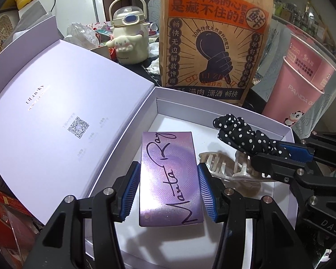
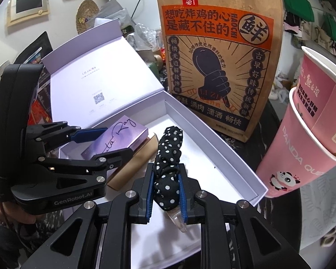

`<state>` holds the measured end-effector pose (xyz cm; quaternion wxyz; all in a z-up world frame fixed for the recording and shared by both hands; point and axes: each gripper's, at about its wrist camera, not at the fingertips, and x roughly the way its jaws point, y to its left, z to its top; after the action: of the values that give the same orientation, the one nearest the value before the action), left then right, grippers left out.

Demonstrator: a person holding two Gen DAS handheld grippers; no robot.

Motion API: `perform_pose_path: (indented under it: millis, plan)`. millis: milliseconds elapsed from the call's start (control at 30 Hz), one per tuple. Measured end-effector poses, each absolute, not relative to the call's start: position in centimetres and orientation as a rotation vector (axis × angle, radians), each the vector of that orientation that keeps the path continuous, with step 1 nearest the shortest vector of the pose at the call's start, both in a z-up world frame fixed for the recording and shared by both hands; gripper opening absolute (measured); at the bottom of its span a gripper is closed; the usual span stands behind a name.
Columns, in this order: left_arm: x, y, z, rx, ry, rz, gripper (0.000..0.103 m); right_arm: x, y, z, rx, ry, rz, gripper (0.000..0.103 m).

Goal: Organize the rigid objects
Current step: 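Lower the card into the lavender box with the left tool while the right tool lowers the scrunchie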

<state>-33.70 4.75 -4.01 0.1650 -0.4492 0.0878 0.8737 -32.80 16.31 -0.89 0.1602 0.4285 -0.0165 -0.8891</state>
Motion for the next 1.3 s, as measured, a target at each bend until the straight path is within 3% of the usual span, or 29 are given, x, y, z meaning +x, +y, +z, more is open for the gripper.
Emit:
perform_pose_path:
  millis: [233,667,800,1167,1300]
  plan:
    - [-33.9,4.8,-3.7,-1.276,0.25,2.482,0.051,-32.3,16.5,-0.4,1.211,-0.034,-2.566,0.027]
    - [-33.3,4.2,-2.7,-1.329,0.251,2.548,0.055,-30.7,17.3,1.3,1.185,-0.033,-2.619,0.027]
    - [-32.7,4.2,-2.2,-1.318,0.242,2.554,0.079,-29.9,17.6,2.0,1.169,-0.032,-2.636,0.027]
    - [-30.7,4.0,0.0,-1.267,0.224,2.57,0.082,-27.6,18.1,4.0,1.126,-0.031,-2.674,0.031]
    - [-29.9,3.5,0.7,-1.239,0.208,2.585,0.099,-26.8,18.1,4.7,1.107,-0.026,-2.685,0.036]
